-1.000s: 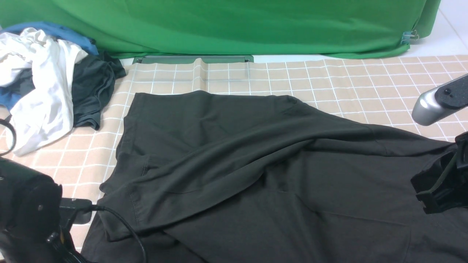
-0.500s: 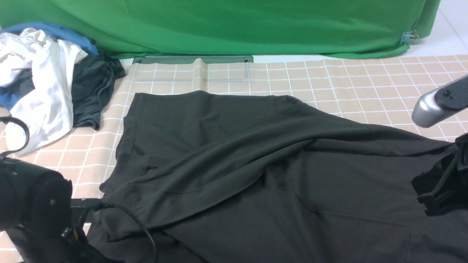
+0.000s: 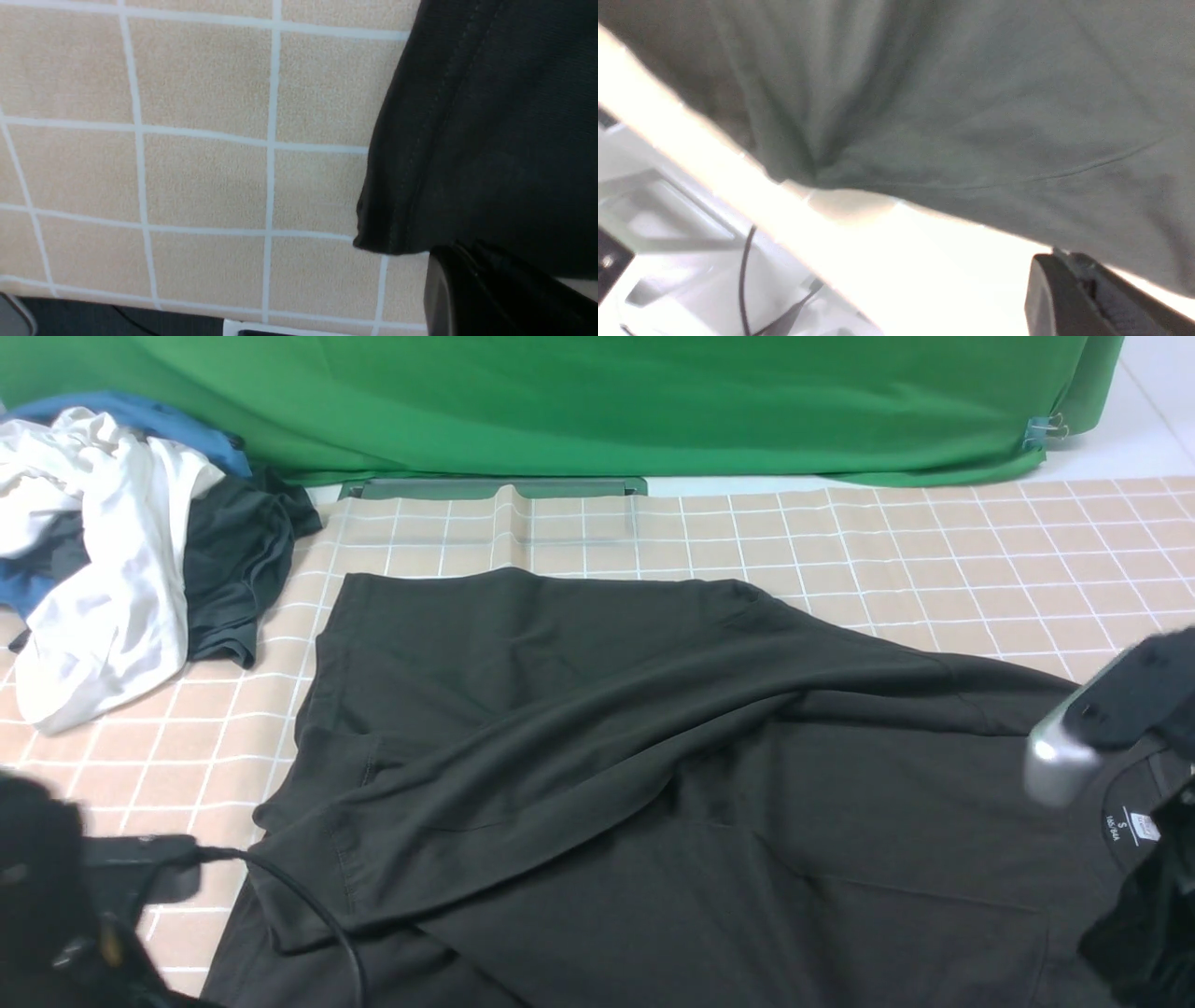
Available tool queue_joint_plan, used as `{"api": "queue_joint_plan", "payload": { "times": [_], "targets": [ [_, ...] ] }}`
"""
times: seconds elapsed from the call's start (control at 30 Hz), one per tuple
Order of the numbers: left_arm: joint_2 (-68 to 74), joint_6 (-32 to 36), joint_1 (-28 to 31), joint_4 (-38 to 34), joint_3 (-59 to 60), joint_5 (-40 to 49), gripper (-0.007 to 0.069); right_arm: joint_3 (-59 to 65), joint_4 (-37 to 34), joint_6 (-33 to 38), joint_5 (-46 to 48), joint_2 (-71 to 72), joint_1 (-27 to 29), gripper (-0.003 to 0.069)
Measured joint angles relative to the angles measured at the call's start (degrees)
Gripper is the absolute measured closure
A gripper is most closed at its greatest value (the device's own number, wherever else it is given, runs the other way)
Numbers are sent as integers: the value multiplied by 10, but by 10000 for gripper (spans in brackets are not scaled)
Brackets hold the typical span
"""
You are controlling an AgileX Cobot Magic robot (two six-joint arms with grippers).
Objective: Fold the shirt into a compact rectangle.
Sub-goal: 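Grasp the near edge of the shirt at its hem and shoulder corners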
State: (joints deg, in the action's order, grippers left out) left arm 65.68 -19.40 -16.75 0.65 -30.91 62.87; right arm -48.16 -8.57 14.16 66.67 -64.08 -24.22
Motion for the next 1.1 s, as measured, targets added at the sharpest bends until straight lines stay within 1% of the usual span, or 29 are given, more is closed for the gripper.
{"api": "queue_joint_plan", "payload": {
  "times": [0.1,0.2,0.23,0.3,0.37,0.4,0.43,0.47,0.57,0.63,0.7,0.73,0.77,0.8,0.87,0.9,0.97,1.03,1.1],
  "targets": [
    [-43,0,0,1,0,28,606,24,-2,0,-23,-21,-27,566],
    [-64,-1,0,5,0,41,606,44,-4,-1,-42,-42,-49,473],
    [-69,-1,0,7,0,46,606,55,-4,-5,-53,-61,-67,380],
    [-69,-1,0,8,0,45,606,58,-4,-8,-62,-74,-85,286],
    [-69,-1,0,14,0,26,606,58,-4,-13,-80,-82,-108,188],
    [-69,-1,0,18,0,10,606,58,-5,-16,-93,-83,-119,149],
    [-69,-1,0,20,0,6,606,58,-5,-17,-95,-83,-121,149],
    [-61,2,0,24,0,-15,606,58,-5,-20,-110,-83,-137,117],
    [-41,13,9,17,0,-19,606,58,-7,-25,-125,-83,-150,108],
    [4,47,58,7,0,-16,606,58,-8,-34,-138,-83,-156,108],
    [24,64,100,0,0,-22,606,58,-8,-36,-141,-83,-156,108],
    [42,91,135,-16,0,-28,606,58,-8,-36,-143,-83,-156,108],
    [48,107,157,-26,0,-33,606,58,-8,-36,-143,-83,-156,108],
    [56,136,180,-47,0,-38,606,58,-8,-37,-145,-83,-156,108],
    [64,204,207,-101,0,-40,606,58,-8,-38,-151,-83,-156,108],
    [66,243,209,-124,0,-40,604,58,-8,-38,-155,-83,-156,108],
    [66,273,206,-131,0,-40,601,58,-8,-38,-160,-83,-156,108],
    [66,274,191,-106,4,-42,568,58,-8,-38,-165,-83,-156,108],
    [68,266,170,-77,13,-48,501,58,-8,-38,-173,-83,-156,107]
  ]
}}
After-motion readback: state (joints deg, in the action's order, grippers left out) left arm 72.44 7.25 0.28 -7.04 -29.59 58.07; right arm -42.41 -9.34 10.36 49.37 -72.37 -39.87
